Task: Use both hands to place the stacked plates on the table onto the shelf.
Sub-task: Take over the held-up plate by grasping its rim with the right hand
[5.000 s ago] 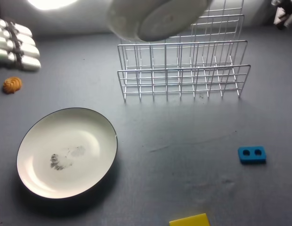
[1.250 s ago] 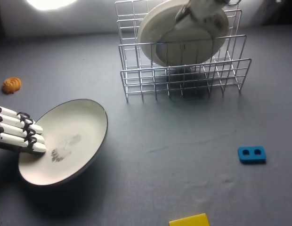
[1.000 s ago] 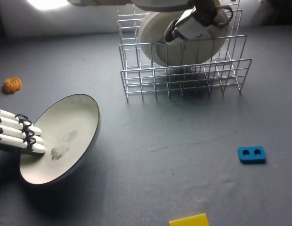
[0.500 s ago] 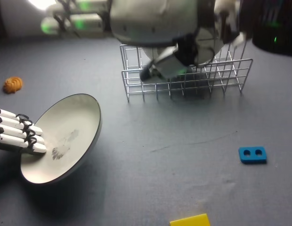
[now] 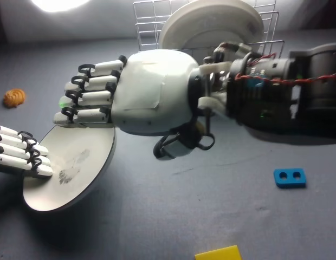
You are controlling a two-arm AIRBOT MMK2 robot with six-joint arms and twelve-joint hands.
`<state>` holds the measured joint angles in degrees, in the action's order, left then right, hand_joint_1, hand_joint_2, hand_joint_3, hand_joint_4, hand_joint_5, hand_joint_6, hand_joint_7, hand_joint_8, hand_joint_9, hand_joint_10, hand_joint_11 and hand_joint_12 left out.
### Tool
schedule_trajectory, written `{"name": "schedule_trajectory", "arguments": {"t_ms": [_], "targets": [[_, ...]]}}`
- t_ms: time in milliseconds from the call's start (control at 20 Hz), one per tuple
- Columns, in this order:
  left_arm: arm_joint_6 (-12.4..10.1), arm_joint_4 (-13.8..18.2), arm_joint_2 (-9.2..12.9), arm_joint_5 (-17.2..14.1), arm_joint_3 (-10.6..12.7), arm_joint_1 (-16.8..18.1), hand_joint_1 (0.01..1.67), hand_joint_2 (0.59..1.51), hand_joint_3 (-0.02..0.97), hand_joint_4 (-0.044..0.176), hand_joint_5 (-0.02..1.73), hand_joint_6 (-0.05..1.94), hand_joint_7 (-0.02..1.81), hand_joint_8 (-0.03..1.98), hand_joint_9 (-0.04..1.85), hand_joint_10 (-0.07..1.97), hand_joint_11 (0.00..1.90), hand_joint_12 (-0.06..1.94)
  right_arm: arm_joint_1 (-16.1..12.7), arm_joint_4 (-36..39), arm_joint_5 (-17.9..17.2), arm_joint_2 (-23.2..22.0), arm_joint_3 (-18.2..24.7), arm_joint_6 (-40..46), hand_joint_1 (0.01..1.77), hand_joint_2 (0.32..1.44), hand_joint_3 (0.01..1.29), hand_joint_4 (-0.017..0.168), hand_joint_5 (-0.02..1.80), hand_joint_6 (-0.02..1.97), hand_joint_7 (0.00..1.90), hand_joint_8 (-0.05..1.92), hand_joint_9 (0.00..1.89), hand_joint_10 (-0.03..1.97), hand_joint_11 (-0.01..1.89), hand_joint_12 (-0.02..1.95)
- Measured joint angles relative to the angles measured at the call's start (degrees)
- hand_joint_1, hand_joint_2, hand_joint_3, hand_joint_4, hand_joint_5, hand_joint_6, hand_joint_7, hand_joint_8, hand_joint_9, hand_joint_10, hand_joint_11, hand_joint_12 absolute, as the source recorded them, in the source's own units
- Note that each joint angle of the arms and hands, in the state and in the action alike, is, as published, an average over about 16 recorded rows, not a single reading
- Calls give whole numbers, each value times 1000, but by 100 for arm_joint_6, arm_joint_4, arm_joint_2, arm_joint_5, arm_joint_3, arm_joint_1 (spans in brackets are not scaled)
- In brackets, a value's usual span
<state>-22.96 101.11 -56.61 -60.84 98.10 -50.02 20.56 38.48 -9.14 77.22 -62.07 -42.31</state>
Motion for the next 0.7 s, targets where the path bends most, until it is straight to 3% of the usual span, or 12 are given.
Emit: {"name": "schedule_trajectory", "arguments": {"t_ms": [350,700], "targets": [[-6,71,-34,-36,39,62,21,1163,16,-7,-7,-28,-10,-16,-28,-59,31,36,362,-1122,-70,751,-548,-1078,1196,901,12,4,21,33,12,9,12,5,17,275],[-22,149,-51,-60,61,121,22,1158,17,-6,-7,-28,-10,-16,-27,-59,32,37,568,-1278,-271,1510,-1380,-1167,1219,899,12,4,21,33,11,9,12,5,19,296]]}}
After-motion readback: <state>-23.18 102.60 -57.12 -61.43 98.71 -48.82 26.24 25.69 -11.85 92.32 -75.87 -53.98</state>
